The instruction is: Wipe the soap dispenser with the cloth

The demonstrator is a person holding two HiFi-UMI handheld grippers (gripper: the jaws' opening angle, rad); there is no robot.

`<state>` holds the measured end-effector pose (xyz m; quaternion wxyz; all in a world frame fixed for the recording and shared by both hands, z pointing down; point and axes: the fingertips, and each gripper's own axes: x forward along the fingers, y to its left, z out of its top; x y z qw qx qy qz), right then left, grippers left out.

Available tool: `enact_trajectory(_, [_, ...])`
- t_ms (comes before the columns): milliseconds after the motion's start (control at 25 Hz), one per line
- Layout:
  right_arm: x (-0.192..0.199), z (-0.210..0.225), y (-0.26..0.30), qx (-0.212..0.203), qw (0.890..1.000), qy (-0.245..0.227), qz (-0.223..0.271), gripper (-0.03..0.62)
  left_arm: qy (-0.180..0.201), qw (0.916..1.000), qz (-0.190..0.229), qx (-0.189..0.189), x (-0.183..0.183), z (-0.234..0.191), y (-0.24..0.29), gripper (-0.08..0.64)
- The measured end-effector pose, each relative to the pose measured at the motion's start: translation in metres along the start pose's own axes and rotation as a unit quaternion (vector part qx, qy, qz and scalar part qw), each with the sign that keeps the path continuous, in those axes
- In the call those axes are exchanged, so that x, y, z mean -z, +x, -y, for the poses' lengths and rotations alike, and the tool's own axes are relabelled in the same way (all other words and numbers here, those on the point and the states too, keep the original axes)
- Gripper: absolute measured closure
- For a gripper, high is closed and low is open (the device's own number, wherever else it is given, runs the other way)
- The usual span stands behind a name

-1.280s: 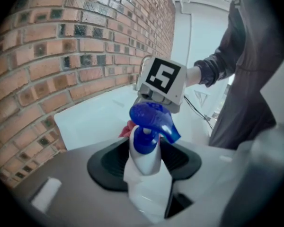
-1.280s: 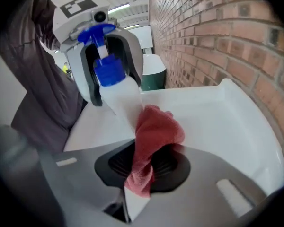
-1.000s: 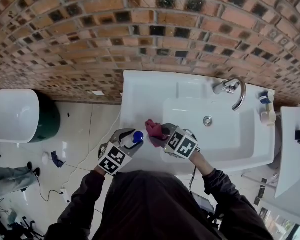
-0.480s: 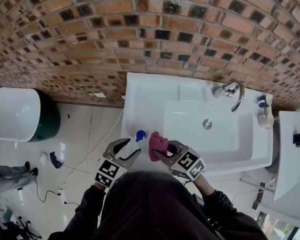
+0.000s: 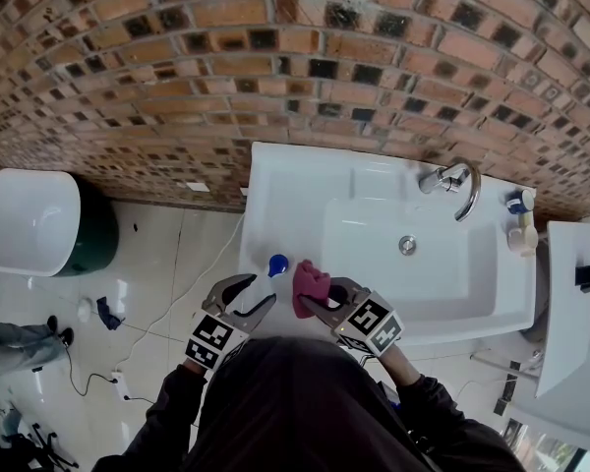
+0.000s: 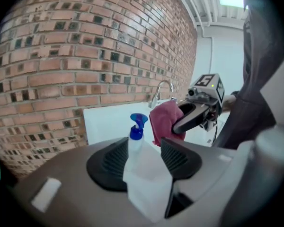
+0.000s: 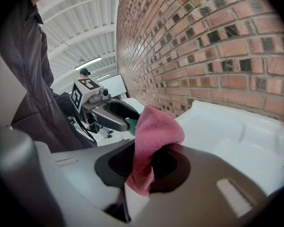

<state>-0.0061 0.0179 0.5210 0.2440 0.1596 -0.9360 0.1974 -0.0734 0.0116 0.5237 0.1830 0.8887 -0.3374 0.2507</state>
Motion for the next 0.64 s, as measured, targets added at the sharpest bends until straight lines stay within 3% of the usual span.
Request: enact_trajectory(640, [-0.0032, 0.0024, -0.0013, 0.005, 1.0, -0.002, 0.002, 0.525, -0.001, 1.0, -0.003, 0.008, 0.0006, 0.0043, 0.0018, 0.342])
